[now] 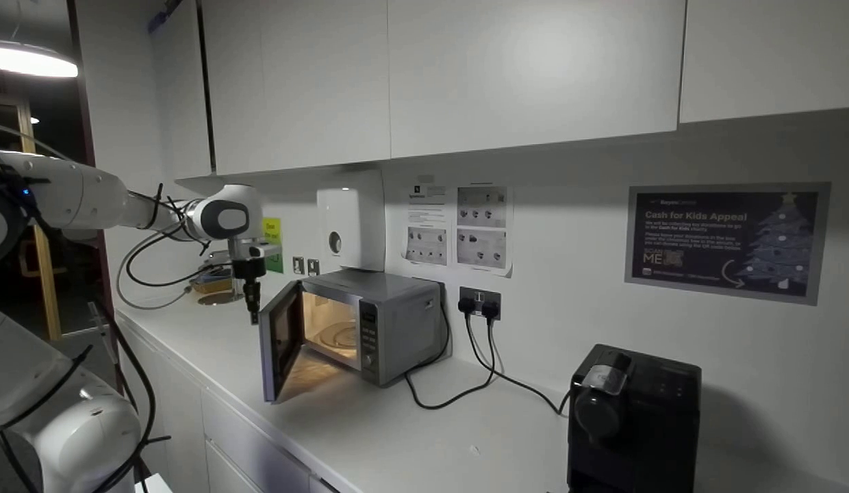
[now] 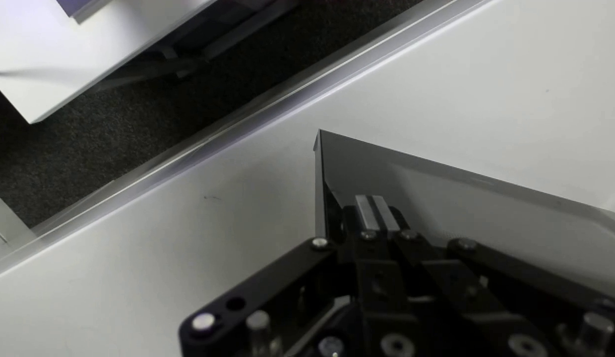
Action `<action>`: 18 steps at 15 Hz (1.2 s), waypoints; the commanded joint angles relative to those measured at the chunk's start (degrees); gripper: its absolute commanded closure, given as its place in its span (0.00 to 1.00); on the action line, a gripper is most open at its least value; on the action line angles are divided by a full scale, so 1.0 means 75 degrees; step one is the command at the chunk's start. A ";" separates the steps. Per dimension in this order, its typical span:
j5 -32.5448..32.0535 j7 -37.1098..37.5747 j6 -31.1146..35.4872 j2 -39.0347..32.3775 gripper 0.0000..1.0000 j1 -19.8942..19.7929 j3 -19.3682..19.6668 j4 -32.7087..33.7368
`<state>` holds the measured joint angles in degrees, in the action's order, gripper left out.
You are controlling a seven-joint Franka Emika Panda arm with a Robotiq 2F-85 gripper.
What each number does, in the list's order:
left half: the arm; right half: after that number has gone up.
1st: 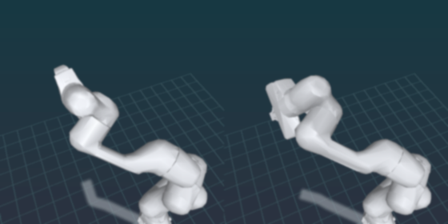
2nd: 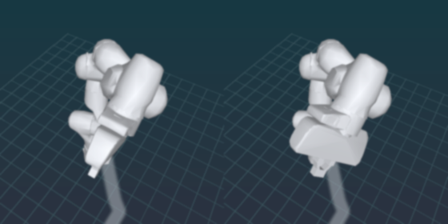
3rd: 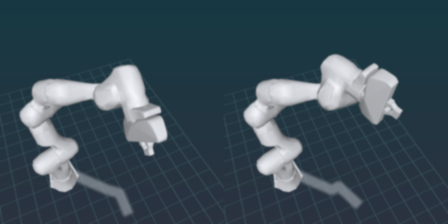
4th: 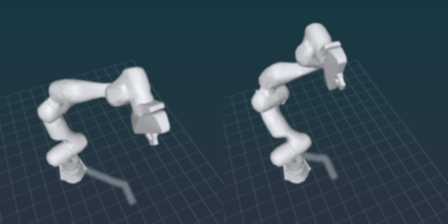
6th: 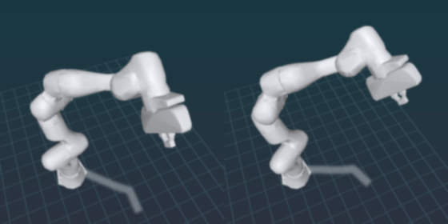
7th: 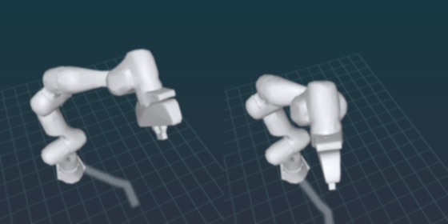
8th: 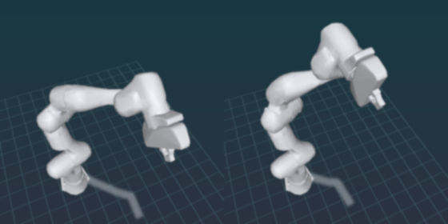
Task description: Close the microwave fully
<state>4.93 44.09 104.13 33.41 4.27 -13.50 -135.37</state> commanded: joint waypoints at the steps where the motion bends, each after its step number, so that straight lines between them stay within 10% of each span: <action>1: -0.0045 -0.0304 0.0327 -0.0069 1.00 -0.0117 0.0113 -0.0085; 18: -0.0284 -0.0901 0.0500 -0.0449 1.00 -0.0460 0.0294 0.0101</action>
<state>4.16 39.09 106.50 31.00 1.46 -11.61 -135.37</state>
